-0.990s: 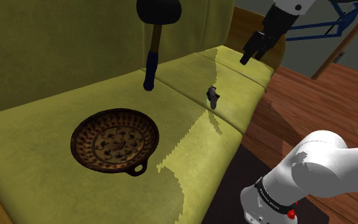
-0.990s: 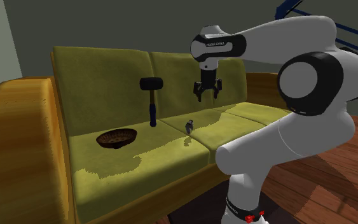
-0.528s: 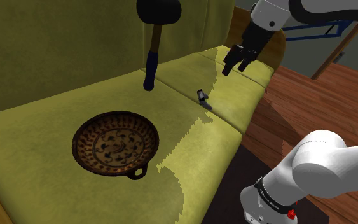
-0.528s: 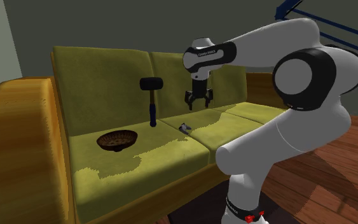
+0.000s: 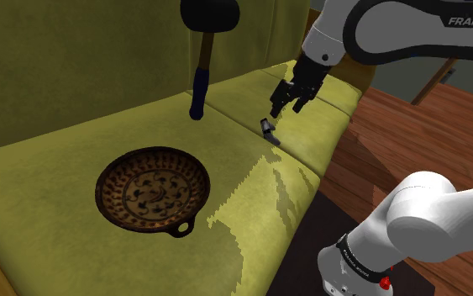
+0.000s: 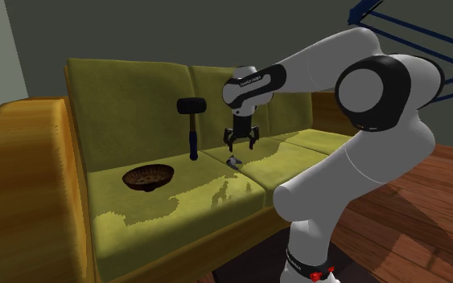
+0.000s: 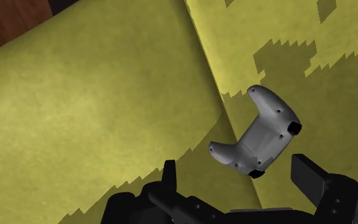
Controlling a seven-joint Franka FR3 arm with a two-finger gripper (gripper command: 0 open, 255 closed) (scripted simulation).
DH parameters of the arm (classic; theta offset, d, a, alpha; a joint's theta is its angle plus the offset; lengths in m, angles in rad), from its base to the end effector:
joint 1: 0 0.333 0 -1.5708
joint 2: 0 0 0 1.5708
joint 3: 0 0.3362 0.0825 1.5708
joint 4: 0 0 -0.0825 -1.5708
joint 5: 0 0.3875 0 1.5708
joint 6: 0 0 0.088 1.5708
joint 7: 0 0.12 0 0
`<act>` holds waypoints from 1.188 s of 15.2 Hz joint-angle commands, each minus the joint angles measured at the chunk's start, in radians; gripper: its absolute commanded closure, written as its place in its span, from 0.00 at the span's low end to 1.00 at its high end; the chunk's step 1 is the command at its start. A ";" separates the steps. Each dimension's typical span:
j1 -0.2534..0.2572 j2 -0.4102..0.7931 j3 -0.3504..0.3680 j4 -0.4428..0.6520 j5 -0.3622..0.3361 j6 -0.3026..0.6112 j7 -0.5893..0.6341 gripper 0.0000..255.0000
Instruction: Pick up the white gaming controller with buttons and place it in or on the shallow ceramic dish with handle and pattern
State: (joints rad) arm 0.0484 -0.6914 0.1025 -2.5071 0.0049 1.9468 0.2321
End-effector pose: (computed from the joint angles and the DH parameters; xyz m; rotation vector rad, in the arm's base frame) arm 0.3441 0.0570 0.5219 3.0937 -0.1578 0.2130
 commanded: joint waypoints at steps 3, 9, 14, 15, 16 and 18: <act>0.000 0.014 0.002 -0.045 0.001 0.060 0.002 0.00; -0.001 0.016 0.002 -0.051 0.000 0.068 0.002 0.00; -0.001 0.016 0.002 -0.051 0.000 0.068 0.002 1.00; -0.001 0.016 0.002 -0.051 0.000 0.068 0.002 1.00; -0.001 0.016 0.002 -0.051 0.000 0.068 0.002 1.00; -0.001 0.016 0.002 -0.051 0.000 0.068 0.002 1.00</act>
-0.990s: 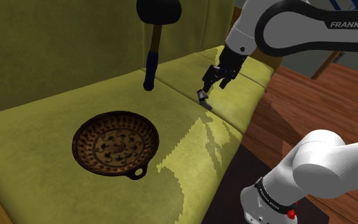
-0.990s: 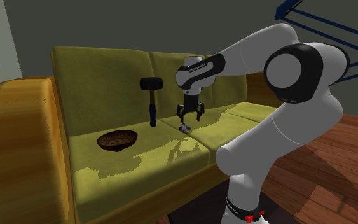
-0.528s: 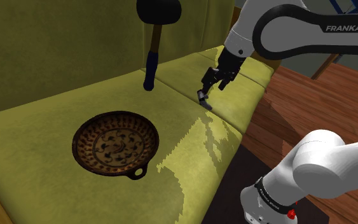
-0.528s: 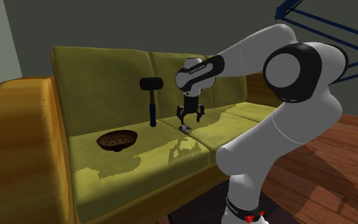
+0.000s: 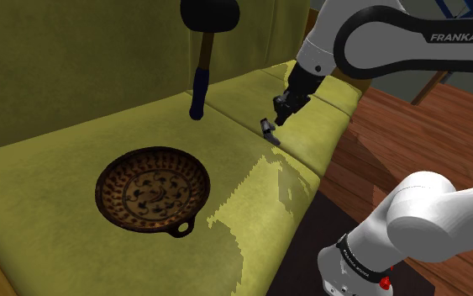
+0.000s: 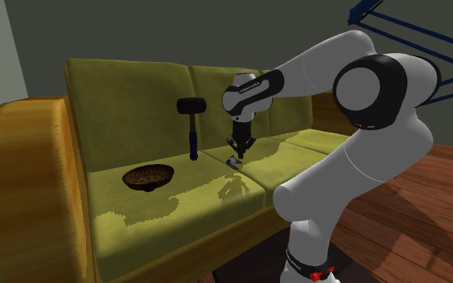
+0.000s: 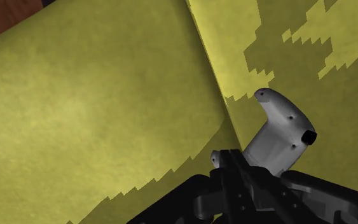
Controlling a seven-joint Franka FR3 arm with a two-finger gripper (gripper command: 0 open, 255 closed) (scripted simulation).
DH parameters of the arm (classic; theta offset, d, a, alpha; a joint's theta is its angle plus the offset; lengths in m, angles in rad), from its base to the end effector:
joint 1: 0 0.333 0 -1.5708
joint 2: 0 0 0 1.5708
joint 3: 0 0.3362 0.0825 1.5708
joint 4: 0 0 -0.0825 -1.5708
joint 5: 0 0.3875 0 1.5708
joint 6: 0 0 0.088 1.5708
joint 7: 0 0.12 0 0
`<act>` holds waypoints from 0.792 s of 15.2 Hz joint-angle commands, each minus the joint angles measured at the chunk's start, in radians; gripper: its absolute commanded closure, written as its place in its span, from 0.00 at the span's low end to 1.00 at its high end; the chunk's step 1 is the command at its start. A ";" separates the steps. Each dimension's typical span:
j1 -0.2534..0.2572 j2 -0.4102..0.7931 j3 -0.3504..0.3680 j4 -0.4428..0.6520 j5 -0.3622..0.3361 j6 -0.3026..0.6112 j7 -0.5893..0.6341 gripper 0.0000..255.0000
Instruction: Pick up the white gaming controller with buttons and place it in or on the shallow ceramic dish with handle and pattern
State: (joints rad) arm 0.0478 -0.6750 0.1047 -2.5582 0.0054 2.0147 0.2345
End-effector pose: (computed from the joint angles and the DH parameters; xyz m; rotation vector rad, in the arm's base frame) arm 0.3474 0.0566 0.4977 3.0943 -0.1589 0.2136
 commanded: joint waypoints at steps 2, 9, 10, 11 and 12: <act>0.000 0.000 0.000 0.000 0.000 0.000 0.000 1.00; -0.077 0.127 0.105 0.145 0.160 -0.153 0.459 0.00; -0.076 0.129 0.107 0.133 0.161 -0.139 0.459 0.00; -0.075 0.131 0.108 0.121 0.163 -0.125 0.459 0.00; -0.074 0.133 0.110 0.110 0.164 -0.111 0.459 0.00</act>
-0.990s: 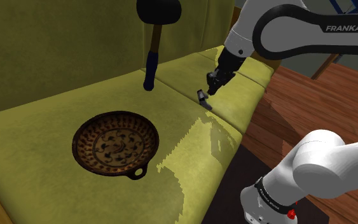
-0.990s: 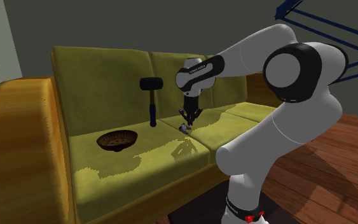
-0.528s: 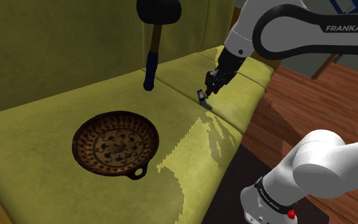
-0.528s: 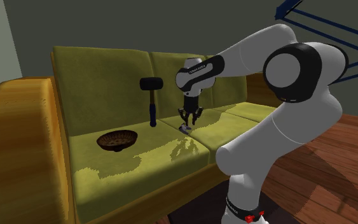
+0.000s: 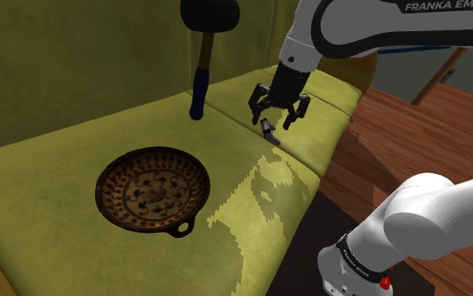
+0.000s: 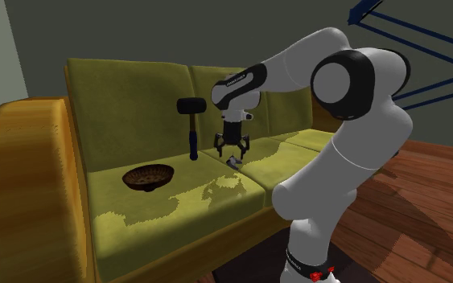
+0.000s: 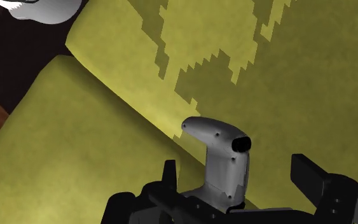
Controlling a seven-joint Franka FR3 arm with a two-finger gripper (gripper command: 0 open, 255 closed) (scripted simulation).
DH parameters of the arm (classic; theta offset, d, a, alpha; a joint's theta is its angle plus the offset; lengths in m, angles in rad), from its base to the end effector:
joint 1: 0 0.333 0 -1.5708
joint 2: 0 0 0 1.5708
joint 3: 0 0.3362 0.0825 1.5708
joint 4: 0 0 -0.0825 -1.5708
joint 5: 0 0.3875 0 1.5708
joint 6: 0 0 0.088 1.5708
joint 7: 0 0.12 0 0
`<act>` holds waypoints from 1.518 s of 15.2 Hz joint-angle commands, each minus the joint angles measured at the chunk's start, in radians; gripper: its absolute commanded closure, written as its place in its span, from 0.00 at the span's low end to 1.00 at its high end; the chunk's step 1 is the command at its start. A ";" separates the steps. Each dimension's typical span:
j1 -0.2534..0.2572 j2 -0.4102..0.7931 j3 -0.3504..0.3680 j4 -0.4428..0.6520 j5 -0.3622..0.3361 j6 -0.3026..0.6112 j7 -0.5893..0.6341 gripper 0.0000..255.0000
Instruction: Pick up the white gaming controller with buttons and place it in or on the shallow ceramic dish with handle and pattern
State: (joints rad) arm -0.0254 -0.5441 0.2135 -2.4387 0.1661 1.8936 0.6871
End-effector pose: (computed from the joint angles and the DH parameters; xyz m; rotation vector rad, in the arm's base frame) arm 0.3703 0.0913 0.4929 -2.9706 0.8915 0.0416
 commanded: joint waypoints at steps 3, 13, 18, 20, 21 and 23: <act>0.001 0.010 0.007 -0.044 0.007 0.053 0.005 0.00; 0.001 0.012 0.008 -0.050 0.008 0.061 0.005 1.00; 0.001 0.012 0.008 -0.051 0.008 0.061 0.005 1.00; 0.001 0.012 0.008 -0.051 0.008 0.061 0.005 1.00; 0.001 0.012 0.008 -0.051 0.008 0.061 0.005 1.00; 0.001 0.005 0.005 -0.028 0.006 0.032 0.006 1.00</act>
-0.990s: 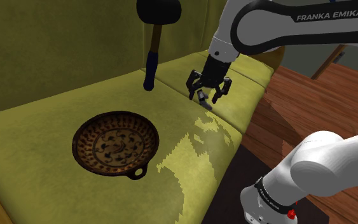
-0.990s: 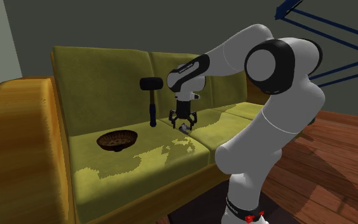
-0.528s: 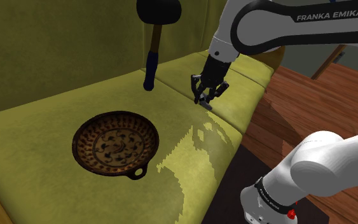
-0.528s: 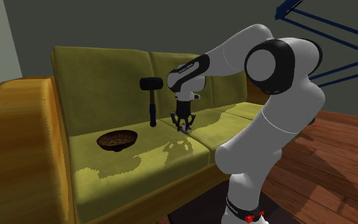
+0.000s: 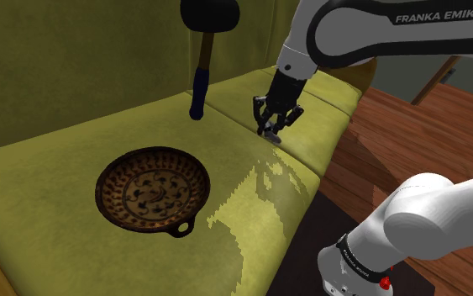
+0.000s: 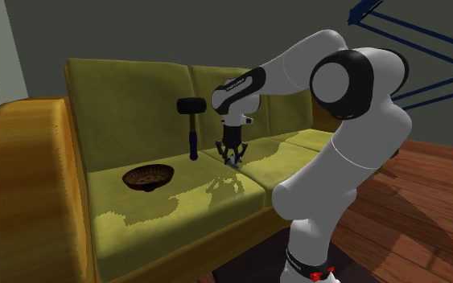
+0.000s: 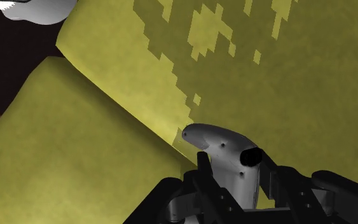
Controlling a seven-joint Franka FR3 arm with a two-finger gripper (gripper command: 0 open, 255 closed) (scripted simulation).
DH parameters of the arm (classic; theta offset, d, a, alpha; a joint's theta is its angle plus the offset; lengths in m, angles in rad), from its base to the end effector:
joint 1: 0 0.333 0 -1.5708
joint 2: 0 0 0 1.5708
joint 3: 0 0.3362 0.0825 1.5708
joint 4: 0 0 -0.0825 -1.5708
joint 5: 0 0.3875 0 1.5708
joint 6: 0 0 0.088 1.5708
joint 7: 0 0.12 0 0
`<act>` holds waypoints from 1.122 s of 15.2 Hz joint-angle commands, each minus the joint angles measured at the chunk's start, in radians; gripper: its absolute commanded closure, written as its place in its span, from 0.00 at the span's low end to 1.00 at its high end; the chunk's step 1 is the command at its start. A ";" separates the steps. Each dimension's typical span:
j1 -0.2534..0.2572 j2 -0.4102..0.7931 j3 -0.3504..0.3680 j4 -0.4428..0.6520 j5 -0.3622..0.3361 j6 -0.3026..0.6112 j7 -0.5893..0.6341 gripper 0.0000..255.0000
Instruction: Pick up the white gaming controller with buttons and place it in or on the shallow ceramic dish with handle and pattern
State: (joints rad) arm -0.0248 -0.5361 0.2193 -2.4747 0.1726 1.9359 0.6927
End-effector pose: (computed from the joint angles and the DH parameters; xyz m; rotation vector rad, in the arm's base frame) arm 0.3701 0.0918 0.4762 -2.9657 0.9035 0.0456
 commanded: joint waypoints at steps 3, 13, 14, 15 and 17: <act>-0.001 -0.010 -0.005 0.043 -0.004 -0.052 0.003 1.00; -0.006 -0.018 -0.018 0.170 -0.015 -0.188 0.011 1.00; -0.006 -0.018 -0.019 0.184 -0.016 -0.202 0.012 1.00; -0.007 -0.017 -0.020 0.198 -0.017 -0.215 0.013 1.00; -0.008 -0.015 -0.022 0.226 -0.019 -0.241 0.014 1.00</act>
State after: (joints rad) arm -0.0318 -0.5488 0.1996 -2.2570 0.1547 1.7065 0.7084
